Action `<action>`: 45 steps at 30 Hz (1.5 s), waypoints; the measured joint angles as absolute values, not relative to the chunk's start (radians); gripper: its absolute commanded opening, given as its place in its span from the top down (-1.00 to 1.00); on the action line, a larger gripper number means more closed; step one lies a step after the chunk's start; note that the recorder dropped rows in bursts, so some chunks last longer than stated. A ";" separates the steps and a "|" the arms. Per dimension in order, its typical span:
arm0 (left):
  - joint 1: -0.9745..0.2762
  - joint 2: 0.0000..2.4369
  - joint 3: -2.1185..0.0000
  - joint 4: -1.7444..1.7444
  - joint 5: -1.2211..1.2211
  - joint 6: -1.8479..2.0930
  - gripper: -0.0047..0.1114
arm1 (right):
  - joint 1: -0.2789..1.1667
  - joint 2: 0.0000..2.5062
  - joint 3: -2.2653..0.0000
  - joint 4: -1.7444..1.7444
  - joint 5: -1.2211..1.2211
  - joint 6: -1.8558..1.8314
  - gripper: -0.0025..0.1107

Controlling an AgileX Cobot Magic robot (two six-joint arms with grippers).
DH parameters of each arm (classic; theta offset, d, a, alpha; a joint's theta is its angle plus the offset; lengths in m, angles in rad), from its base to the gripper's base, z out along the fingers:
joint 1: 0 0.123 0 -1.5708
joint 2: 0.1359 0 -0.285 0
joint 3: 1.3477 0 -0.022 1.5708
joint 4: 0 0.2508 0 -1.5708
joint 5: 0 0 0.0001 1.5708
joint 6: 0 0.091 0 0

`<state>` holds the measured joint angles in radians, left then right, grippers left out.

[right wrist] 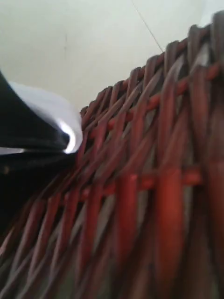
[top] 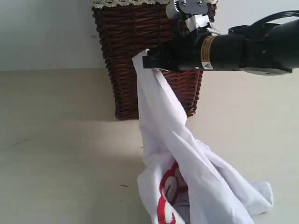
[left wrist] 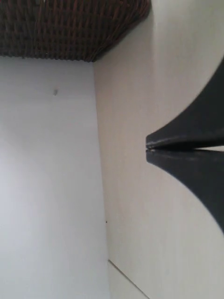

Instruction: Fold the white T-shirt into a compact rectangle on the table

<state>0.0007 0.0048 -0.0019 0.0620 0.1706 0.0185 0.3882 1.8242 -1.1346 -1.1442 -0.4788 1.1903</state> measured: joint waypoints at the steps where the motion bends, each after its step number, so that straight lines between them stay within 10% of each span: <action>1: 0.001 0.005 -0.002 0.062 0.166 0.019 0.92 | 0.394 1.843 -1.160 -1.147 -0.483 1.188 0.96; 18: 0.001 0.005 -0.002 0.064 0.147 -0.304 0.92 | 0.390 1.872 -1.291 -1.576 -0.726 1.567 0.96; 30: -0.004 0.005 0.000 0.077 -0.093 -0.745 0.92 | 0.389 1.369 -1.210 -1.759 -0.628 1.688 0.96; 45: -0.131 0.552 -0.220 1.271 -0.883 -1.571 0.92 | 0.389 1.003 -1.196 -1.756 -0.192 1.722 0.96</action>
<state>-0.1314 0.5517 -0.2196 1.2707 -0.8826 -1.5712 0.3894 1.0034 -1.1964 -1.7563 -0.1921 1.7220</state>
